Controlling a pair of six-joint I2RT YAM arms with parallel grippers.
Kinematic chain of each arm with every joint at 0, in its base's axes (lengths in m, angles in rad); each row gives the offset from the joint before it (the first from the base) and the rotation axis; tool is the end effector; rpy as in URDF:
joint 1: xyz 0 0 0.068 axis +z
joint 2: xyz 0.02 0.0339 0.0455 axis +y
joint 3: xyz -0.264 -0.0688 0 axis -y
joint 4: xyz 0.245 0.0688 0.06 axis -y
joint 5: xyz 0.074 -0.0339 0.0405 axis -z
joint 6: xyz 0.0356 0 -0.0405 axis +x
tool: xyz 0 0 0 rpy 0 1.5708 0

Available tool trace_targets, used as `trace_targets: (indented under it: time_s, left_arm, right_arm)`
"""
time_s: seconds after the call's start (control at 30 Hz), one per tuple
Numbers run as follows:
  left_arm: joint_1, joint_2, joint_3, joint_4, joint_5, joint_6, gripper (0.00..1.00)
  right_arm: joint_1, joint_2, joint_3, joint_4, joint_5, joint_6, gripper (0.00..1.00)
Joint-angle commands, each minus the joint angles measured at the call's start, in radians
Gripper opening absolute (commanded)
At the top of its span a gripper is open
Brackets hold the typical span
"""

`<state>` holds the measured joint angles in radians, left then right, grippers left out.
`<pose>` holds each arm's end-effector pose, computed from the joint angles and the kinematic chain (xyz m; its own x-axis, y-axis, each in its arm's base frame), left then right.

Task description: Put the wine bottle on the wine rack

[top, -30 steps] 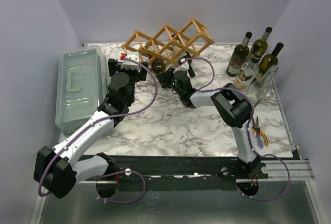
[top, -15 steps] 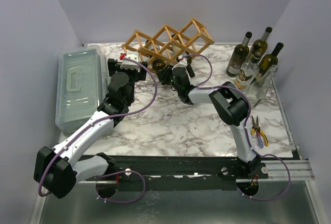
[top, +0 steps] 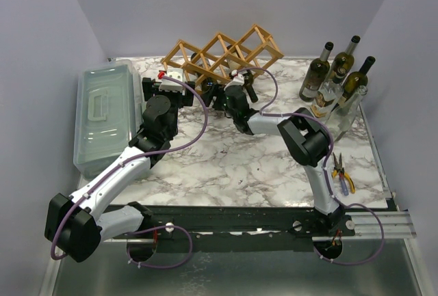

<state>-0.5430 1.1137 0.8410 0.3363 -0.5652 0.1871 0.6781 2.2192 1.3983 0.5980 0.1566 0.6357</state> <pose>0.2320 -0.1177 0.3488 0.0495 0.1536 -0.9869 -0.0310 0.9879 0.1522 0.3904 0.3073 0.1614 -0.4361 0.4018 -0.8052 -0.3011 0.7781 0.5513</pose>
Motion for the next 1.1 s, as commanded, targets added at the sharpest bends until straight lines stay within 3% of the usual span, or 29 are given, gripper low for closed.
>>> trace_targets:
  time_s: [0.0,0.33,0.73,1.07]
  left_arm:
    - [0.006,-0.002,0.003,0.026,0.019,-0.018,0.98]
    - [0.007,-0.021,0.000,0.026,0.021,-0.026,0.98]
    - [0.003,-0.032,-0.005,0.024,0.031,-0.047,0.98]
    - [-0.006,-0.034,0.000,0.020,0.038,-0.047,0.98]
  right_arm:
    - [0.012,-0.053,0.017,-0.135,0.024,-0.014,0.82]
    - [0.013,-0.191,0.008,-0.383,0.030,-0.083,0.91]
    - [-0.043,-0.498,-0.089,-0.542,0.053,-0.197,0.97]
    - [-0.300,-0.406,0.297,-0.771,-0.072,-0.264,0.98]
